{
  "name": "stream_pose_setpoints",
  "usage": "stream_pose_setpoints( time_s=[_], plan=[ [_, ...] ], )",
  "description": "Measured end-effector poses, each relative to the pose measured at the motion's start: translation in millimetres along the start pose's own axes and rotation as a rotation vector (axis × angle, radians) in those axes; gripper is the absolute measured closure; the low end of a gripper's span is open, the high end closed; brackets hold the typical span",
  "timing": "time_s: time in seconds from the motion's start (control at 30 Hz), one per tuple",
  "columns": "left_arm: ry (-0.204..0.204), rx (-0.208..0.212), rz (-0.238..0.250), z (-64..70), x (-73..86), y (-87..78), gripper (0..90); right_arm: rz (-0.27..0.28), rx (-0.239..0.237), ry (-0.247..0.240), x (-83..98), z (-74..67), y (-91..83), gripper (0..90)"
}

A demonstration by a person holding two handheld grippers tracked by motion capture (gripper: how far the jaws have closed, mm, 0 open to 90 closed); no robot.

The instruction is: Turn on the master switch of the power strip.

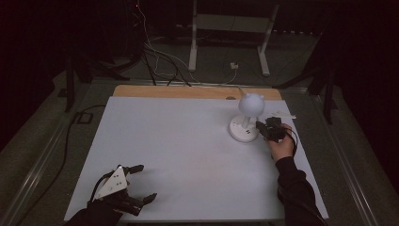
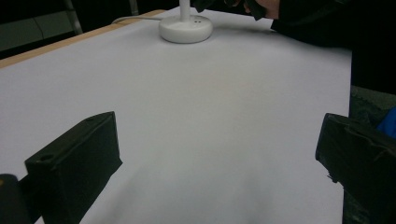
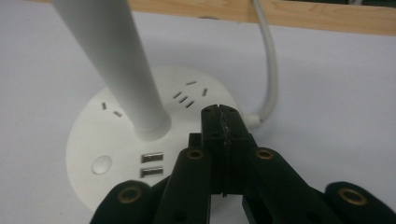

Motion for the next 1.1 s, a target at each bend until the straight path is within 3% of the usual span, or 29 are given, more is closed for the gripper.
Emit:
stream_pose_setpoints(
  time_s=[0.57, 0.77, 1.1],
  plan=[
    [0.004, 0.001, -0.007, 0.9, 0.2, 0.9, 0.4, 0.024, 0.013, -0.048, 7.1, -9.8, 4.4, 90.0],
    [0.005, -0.001, -0.008, 0.9, 0.3, 0.9, 0.4, -0.001, 0.056, -0.079, 5.0, -14.5, 5.4, 90.0],
    [0.004, -0.001, -0.005, 1.1, 0.5, 0.6, 0.4, 0.003, 0.052, -0.05, 7.1, -14.0, 5.1, 90.0]
  ],
)
Point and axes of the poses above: each handheld gripper's, and its own axes: y roughly forward along the jaws, x roughly out of its underside, z roughly to its right, the point moved 2 cm from there along y, roughly forward along the jaws, and after that the axes turned 1 degree about -z, right-handed, at the moved point
